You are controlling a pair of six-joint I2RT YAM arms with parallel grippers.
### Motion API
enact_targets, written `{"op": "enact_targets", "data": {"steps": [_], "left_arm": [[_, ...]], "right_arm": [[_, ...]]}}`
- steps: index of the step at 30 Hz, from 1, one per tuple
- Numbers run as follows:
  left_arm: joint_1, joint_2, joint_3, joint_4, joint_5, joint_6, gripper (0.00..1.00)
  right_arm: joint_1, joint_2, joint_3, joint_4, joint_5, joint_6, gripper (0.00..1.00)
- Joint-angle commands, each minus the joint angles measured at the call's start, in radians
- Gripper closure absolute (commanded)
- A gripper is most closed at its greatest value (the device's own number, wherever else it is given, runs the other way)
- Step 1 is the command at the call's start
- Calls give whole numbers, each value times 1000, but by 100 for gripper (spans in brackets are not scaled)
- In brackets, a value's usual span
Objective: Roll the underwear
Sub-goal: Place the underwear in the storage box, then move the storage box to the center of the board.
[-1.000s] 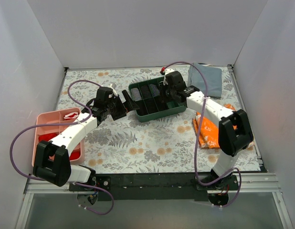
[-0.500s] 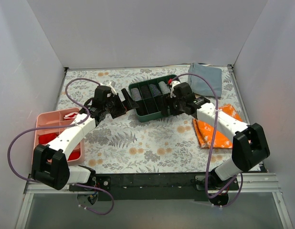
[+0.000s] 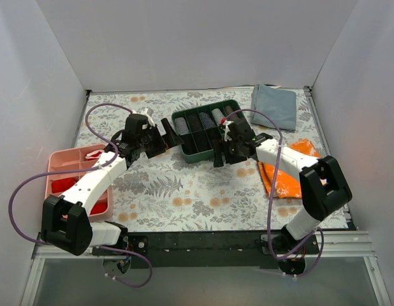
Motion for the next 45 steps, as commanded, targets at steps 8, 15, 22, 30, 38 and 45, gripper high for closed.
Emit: {"op": "enact_targets", "data": {"steps": [8, 15, 22, 30, 38, 45], "left_arm": [[7, -65, 42, -61, -83, 17, 2], [13, -42, 59, -102, -106, 26, 2], [16, -29, 71, -131, -127, 42, 2], [16, -42, 79, -107, -109, 52, 2], [16, -52, 105, -122, -104, 72, 2], [14, -88, 69, -128, -130, 51, 2]], "right_arm": [[3, 172, 213, 17, -26, -28, 17], [3, 215, 266, -3, 0, -79, 16], [5, 116, 199, 30, -80, -94, 16], [6, -79, 69, 31, 16, -85, 14], [3, -255, -54, 27, 91, -56, 12], [2, -372, -144, 10, 111, -22, 11]]}}
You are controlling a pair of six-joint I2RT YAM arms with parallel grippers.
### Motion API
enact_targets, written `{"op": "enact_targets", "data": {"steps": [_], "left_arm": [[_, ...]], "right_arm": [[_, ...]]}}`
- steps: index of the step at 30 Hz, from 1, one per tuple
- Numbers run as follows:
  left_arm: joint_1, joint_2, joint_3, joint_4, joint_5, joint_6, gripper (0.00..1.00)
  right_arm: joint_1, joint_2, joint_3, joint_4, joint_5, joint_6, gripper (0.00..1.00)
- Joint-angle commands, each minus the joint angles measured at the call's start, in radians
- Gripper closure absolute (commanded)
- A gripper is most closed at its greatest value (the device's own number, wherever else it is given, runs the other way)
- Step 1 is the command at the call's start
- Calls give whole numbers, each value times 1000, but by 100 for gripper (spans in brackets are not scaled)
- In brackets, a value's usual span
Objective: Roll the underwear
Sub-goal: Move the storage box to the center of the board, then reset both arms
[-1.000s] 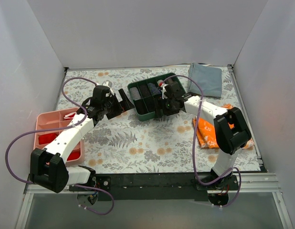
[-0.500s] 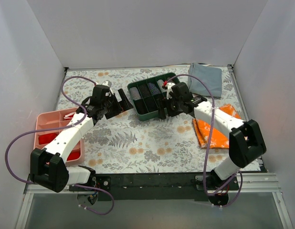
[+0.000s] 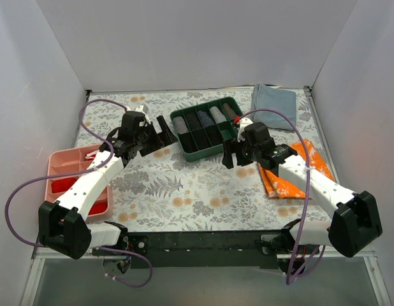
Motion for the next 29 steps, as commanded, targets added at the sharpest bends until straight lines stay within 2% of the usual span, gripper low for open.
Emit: {"op": "enact_targets", "data": {"steps": [1, 10, 19, 27, 29], "left_arm": [[8, -68, -3, -7, -22, 0, 2], [8, -122, -47, 19, -76, -58, 2], [6, -114, 20, -40, -124, -32, 2], [8, -88, 66, -56, -130, -14, 2], [6, -88, 80, -66, -182, -17, 2]], "right_arm": [[-1, -86, -45, 16, 26, 36, 10], [-1, -97, -60, -25, -10, 54, 10], [-1, -127, -102, -5, -28, 60, 10], [-1, -77, -65, -5, -45, 24, 10], [-1, -67, -54, -2, -40, 16, 10]]}}
